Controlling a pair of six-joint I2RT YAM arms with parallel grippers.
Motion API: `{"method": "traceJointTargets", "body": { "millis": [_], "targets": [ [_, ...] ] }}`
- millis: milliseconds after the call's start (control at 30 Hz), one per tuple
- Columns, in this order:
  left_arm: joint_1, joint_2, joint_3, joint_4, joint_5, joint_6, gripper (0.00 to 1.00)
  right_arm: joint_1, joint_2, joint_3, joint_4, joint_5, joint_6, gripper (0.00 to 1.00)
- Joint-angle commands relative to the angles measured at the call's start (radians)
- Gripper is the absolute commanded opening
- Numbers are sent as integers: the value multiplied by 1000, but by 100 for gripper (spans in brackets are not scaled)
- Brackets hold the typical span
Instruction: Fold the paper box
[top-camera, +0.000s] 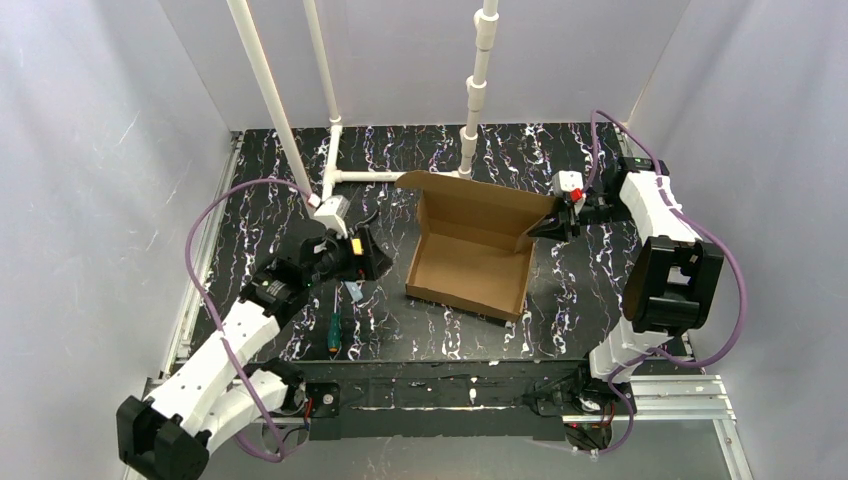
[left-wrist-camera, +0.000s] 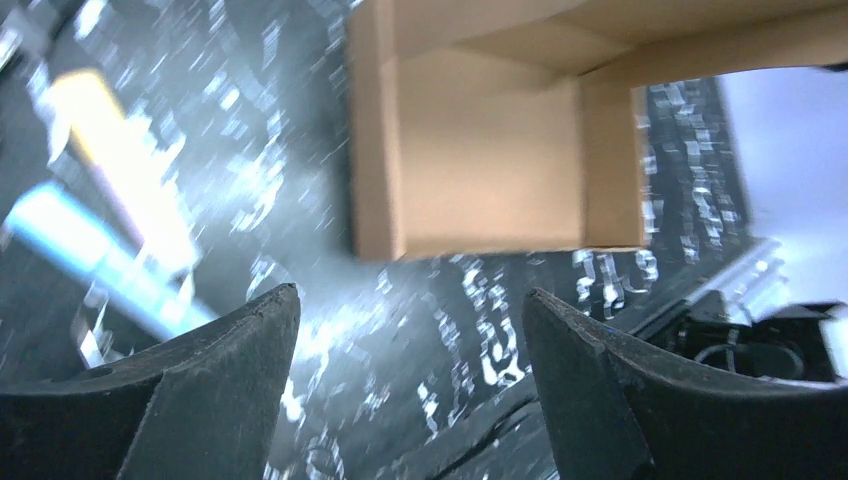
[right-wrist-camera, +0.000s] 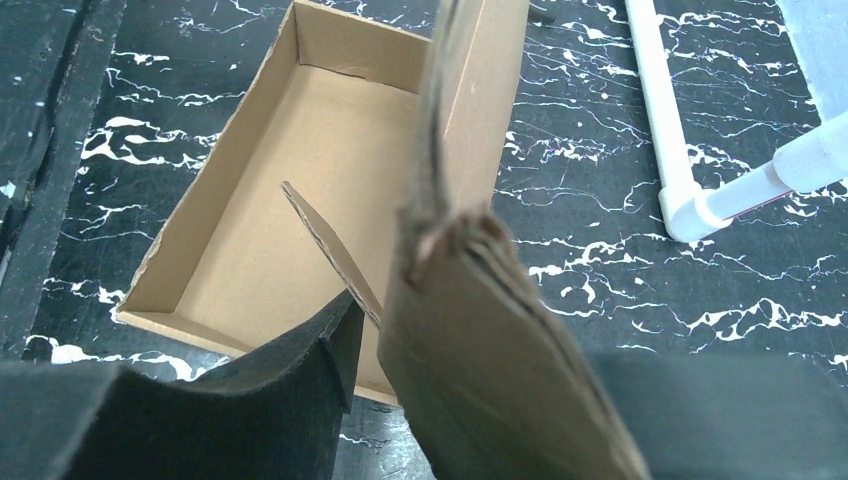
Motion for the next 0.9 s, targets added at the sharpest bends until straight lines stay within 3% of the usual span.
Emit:
{"method": "traceJointTargets", "body": {
  "millis": [0,100,233,333,467,867],
  "targets": [
    [7,-77,11,-454,-257,-123,77,-6,-49,-12,-18,-19,-29,9],
    [8,-69,-10,-490,-376,-171,74,-6,-47,-13,-18,-18,-30,9],
    [8,121,62,-536,-487,-260,71,-10,-48,-14,-17,-20,-25,9],
    [7,262,109,-523,-499,-302,59,-13,-45,-14,-16,-24,-22,9],
    [9,340,93,-418,-481,-314,47,-15,-42,-16,-15,-24,-22,9],
    [38,569,112,-367,-504,-343,49,-18,-36,-19,-14,-23,-24,9]
  ]
}}
